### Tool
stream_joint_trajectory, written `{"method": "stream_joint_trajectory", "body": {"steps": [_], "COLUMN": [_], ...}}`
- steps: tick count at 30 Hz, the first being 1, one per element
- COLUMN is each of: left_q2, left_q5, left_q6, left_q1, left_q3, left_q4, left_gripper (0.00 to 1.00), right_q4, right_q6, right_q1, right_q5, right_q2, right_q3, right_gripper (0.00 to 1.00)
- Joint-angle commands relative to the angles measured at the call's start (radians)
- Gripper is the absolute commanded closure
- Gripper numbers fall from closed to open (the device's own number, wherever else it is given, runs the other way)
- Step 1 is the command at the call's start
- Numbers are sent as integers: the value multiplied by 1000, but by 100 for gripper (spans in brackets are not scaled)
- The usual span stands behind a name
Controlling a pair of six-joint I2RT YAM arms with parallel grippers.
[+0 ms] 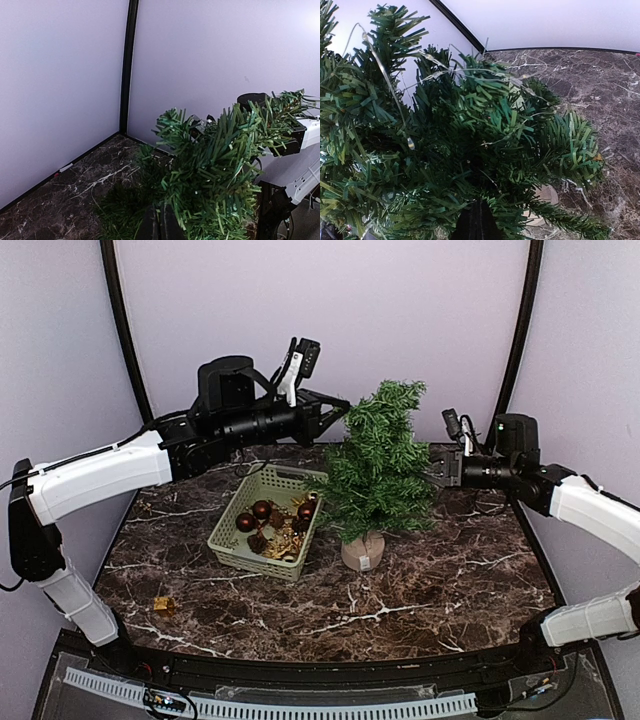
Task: Decorate the small christmas tree
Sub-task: Wrap the side of the string light in the gap of the branches.
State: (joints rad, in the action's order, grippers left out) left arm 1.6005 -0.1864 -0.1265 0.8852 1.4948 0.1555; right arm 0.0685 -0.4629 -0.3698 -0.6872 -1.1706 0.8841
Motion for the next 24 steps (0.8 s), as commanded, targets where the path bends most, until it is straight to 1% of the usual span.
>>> {"method": "stream_joint_trajectory", "body": {"steps": [1,5,9,16,24], "left_q2": [-38,-38,-34,-33,-28], "left_q5": [-1,4,1,-8,-10], "left_q6": [5,8,5,5,6], "left_q1": [-3,-4,-5,-7,-7], "left_q3": [-15,-18,-15,-15,-13], "left_q4": [35,39,42,46,49], "left_gripper": [100,100,100,100,100], "right_q4": [6,65,117,118,115], "right_q6": [35,67,65,19,12], "right_q1": [5,5,5,-5,-74], "right_q5": [-39,-45,-35,-25,25], "right_q2": [25,64,94,118,97], "right_q3": [0,4,13,-2,3], "right_gripper": [100,100,100,100,100]}}
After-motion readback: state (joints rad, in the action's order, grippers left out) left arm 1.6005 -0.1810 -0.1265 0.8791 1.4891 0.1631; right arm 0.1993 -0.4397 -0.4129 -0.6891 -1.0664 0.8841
